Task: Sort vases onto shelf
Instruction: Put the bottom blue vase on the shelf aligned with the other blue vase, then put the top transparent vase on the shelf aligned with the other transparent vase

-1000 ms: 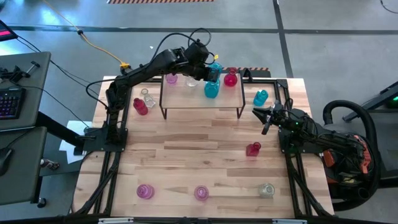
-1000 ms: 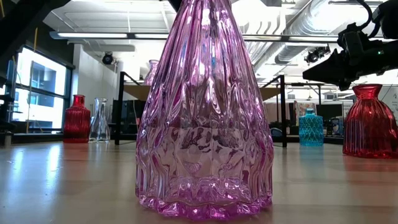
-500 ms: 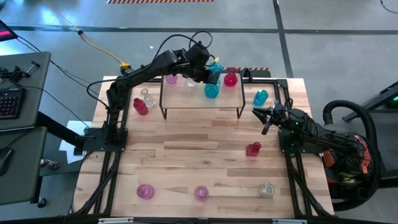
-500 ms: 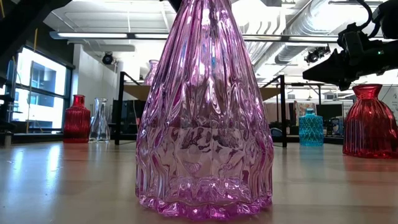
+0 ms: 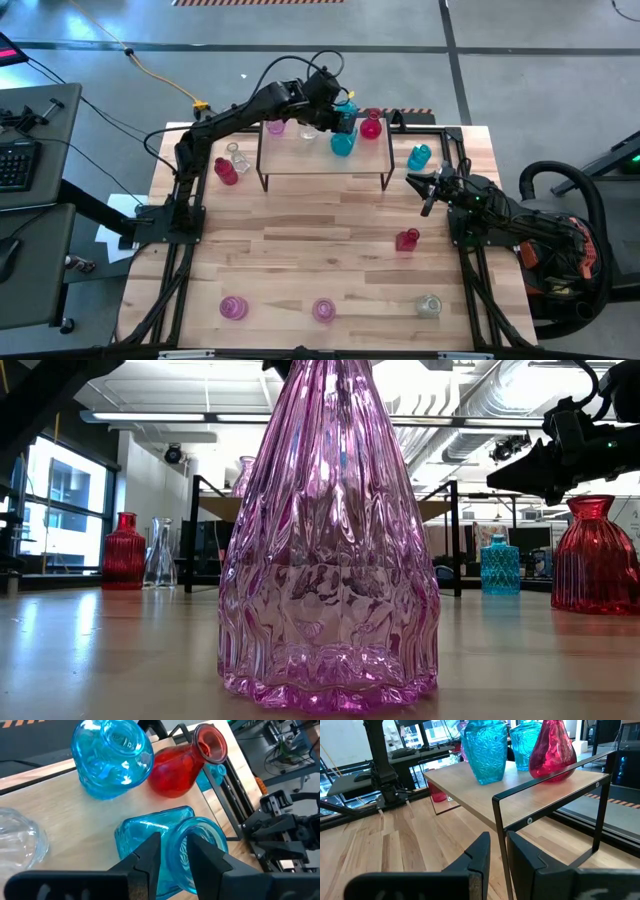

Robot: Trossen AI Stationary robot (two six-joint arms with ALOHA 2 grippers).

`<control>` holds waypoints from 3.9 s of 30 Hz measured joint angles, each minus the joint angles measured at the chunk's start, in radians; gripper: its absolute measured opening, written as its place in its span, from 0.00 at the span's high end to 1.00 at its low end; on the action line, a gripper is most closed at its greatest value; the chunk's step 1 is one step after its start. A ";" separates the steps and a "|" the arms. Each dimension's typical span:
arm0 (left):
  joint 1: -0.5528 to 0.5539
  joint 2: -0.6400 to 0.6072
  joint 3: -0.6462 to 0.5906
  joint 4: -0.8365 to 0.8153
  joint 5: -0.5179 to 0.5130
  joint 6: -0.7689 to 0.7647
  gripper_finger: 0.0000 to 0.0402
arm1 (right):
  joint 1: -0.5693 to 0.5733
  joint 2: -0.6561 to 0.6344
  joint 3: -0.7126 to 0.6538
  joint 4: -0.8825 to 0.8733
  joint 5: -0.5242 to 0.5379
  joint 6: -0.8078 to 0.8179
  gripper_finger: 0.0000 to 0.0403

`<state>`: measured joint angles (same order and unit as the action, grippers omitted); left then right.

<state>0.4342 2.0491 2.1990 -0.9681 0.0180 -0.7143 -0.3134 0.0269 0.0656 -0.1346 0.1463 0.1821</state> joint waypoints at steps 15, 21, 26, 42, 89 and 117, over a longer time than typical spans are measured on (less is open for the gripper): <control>0.012 0.000 -0.001 0.022 -0.008 -0.025 0.79 | 0.000 0.000 0.000 0.000 0.000 0.000 0.88; 0.012 0.000 -0.001 0.053 -0.007 -0.025 0.79 | 0.000 0.000 0.000 0.000 0.000 0.000 0.88; 0.012 0.000 -0.001 0.050 -0.004 -0.024 0.79 | 0.000 0.000 0.000 0.000 0.000 0.000 0.88; 0.018 0.000 -0.001 0.021 -0.009 -0.026 0.79 | 0.000 0.000 0.000 0.000 0.000 0.000 0.88; 0.019 -0.026 0.001 0.048 -0.050 -0.008 0.65 | 0.000 0.000 0.000 0.000 0.000 0.000 0.88; -0.019 -0.311 -0.001 -0.611 -0.302 0.221 0.64 | 0.000 -0.001 0.000 0.000 0.000 0.000 0.88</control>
<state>0.4152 1.7377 2.1984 -1.5793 -0.2839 -0.4936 -0.3132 0.0261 0.0658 -0.1346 0.1464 0.1822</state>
